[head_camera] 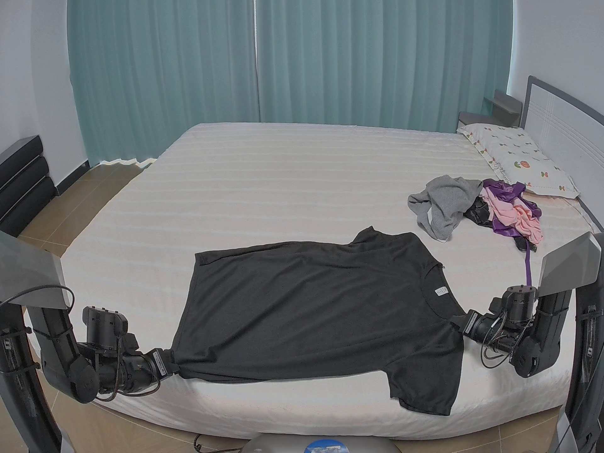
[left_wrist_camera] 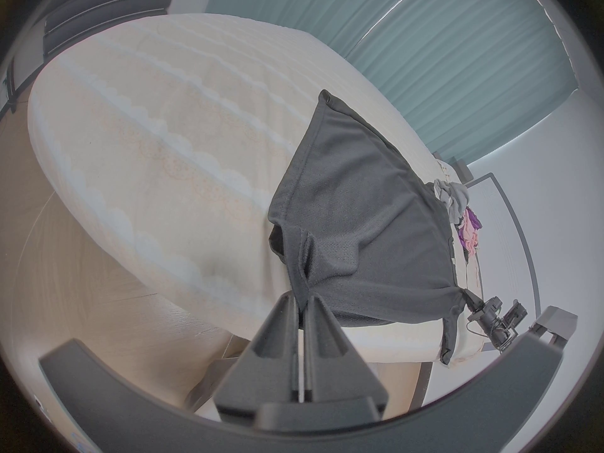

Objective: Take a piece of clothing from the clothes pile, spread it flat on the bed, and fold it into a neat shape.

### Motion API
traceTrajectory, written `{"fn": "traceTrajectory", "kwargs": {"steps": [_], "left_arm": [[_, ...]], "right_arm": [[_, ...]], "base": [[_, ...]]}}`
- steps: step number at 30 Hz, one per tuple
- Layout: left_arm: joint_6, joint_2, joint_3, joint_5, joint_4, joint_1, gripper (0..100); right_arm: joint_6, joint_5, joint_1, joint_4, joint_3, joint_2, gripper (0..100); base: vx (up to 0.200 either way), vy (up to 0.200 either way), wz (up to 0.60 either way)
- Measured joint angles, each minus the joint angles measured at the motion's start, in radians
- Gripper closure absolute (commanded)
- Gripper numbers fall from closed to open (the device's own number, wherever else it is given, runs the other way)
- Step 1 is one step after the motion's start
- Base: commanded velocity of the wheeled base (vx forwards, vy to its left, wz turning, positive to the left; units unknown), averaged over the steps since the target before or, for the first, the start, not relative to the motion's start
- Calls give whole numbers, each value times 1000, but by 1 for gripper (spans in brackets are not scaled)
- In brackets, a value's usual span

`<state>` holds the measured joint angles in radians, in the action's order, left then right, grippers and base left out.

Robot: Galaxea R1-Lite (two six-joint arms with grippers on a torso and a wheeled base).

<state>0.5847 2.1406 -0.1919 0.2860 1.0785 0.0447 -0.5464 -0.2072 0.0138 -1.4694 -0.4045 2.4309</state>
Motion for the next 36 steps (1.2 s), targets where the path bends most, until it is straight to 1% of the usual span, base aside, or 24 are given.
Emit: {"fn": "traceTrajectory", "kwargs": {"steps": [6,11,15,18,20,22,26,30,36], "left_arm": [[15,1,-2,20,0,0,100],[21,1,-5,33,-1,0,100],[23,1,-6,36,0,0,100],[24,1,-6,37,0,0,100],[24,1,-6,38,0,0,100],[24,1,-6,38,0,0,100],[24,1,-7,38,0,0,100],[24,1,-7,38,0,1,100],[24,1,-7,38,0,1,100]], "right_arm": [[3,-14,-22,-59,53,-11,0],[15,-79,-48,-81,149,-54,0],[64,-137,-61,-84,234,-84,0],[131,-193,-65,-84,301,-96,0],[144,-210,-65,-84,332,-97,0],[150,-213,-65,-84,356,-90,0],[148,-230,-86,-84,379,-63,0],[129,-268,-103,-85,385,-47,0],[88,-279,-65,-85,387,-39,0]], "base": [[0,0,0],[0,0,0],[0,0,0],[0,0,0],[0,0,0],[0,0,0],[0,0,0],[0,0,0],[0,0,0]]}}
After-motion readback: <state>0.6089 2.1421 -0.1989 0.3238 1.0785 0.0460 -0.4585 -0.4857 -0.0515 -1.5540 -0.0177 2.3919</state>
